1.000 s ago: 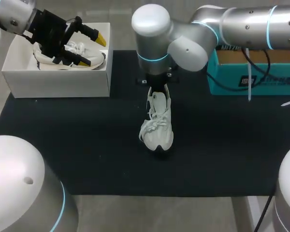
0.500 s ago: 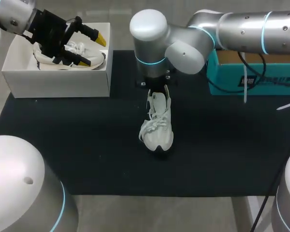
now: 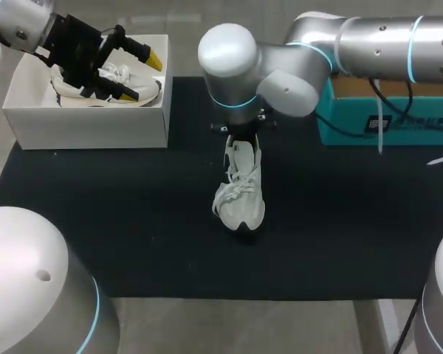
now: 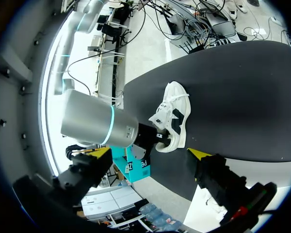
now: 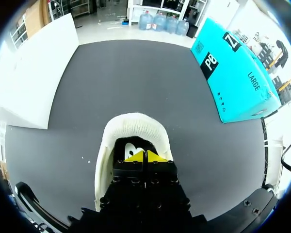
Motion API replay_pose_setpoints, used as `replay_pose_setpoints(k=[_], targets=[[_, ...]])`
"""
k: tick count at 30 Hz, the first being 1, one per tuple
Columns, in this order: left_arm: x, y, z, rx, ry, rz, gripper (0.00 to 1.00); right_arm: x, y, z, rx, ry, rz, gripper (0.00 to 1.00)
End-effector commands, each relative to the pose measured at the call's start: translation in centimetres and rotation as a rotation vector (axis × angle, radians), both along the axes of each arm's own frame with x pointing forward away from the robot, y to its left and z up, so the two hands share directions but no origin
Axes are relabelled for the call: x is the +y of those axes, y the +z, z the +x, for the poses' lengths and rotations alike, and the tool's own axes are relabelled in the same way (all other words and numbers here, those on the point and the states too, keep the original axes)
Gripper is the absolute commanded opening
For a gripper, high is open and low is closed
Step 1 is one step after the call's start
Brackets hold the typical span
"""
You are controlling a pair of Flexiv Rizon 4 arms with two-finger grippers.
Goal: Take the shoe out of the shoebox, open the shoe tongue, remove and reinsert the insole, then place the shoe into the shoebox
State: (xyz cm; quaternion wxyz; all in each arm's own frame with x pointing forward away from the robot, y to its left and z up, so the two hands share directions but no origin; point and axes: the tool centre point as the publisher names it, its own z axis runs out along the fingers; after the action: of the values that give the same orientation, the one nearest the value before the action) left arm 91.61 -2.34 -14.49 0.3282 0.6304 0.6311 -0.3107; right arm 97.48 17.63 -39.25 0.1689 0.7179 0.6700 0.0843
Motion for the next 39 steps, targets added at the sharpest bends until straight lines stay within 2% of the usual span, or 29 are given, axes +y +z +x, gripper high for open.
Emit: replay_pose_setpoints(k=[1,7,12,15,18,24,32,35,39], targets=[[0.0,0.0,0.0,-0.001,0.0,0.003,1.0,0.2,-2.3,0.4,0.013,-0.008,0.017,0.0],[0.0,0.0,0.0,-0.001,0.0,0.003,1.0,0.7,-3.8,-0.5,0.084,-0.016,0.045,0.0],[0.0,0.0,0.0,-0.001,0.0,0.003,1.0,0.9,-1.6,-0.8,0.06,-0.007,0.035,0.0],[0.0,0.0,0.0,-0.001,0.0,0.003,1.0,0.8,-0.1,-0.4,0.03,0.004,0.027,0.0],[0.0,0.0,0.0,-0.001,0.0,0.003,1.0,0.8,0.6,0.3,0.025,0.012,0.033,0.0],[0.0,0.0,0.0,-0.001,0.0,0.003,1.0,0.9,-1.2,1.5,0.083,0.018,0.057,0.0],[0.0,0.0,0.0,-0.001,0.0,0.003,1.0,0.7,-4.2,1.3,0.181,-0.027,0.149,0.0],[0.0,0.0,0.0,-0.001,0.0,0.003,1.0,0.7,-4.0,0.9,0.185,-0.028,0.157,0.0],[0.0,0.0,0.0,-0.001,0.0,0.003,1.0,0.4,-1.7,0.1,0.152,-0.037,0.156,0.0]])
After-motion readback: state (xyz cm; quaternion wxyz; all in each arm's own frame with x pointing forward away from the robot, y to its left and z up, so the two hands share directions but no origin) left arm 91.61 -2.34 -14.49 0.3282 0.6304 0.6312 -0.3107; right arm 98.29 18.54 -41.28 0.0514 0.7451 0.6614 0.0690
